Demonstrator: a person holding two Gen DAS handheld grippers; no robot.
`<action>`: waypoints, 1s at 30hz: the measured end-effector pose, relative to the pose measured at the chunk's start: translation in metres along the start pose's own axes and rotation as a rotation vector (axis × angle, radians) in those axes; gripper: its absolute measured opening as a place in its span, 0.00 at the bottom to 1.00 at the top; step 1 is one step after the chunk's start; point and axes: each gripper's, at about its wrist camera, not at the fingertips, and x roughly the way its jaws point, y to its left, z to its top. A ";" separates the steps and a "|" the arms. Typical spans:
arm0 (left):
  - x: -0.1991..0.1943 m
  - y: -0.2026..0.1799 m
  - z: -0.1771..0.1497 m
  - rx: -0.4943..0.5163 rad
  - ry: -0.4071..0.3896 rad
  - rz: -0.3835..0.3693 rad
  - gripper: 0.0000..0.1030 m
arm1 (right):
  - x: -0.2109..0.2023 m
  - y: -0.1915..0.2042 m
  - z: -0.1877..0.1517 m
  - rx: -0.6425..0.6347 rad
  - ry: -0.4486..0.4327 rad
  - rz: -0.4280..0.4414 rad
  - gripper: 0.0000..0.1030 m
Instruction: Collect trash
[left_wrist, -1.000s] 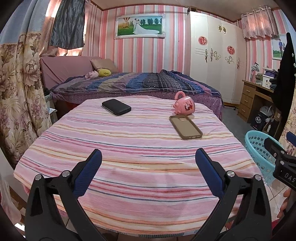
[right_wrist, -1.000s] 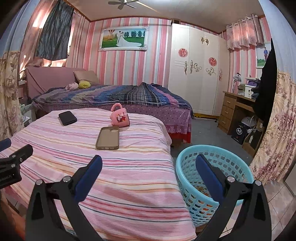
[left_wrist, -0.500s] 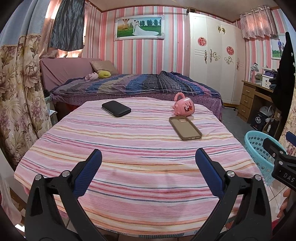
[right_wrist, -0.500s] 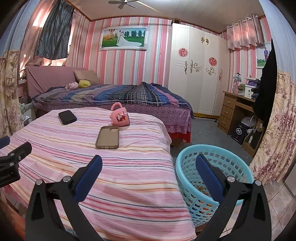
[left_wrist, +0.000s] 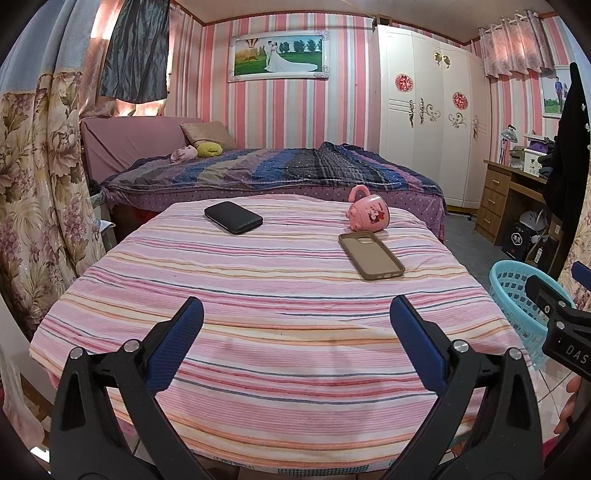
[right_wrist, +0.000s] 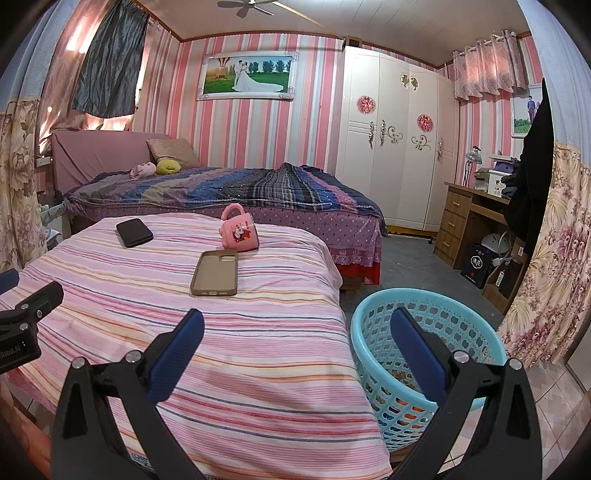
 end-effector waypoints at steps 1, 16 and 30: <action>0.000 0.000 0.000 0.000 0.001 0.000 0.95 | 0.000 0.000 0.000 0.000 0.001 0.000 0.96; 0.000 0.000 0.000 0.001 -0.001 0.000 0.95 | 0.000 0.000 0.000 -0.003 -0.001 -0.003 0.96; 0.000 0.001 0.001 0.004 -0.005 0.004 0.95 | -0.001 0.000 0.001 -0.003 -0.002 -0.004 0.96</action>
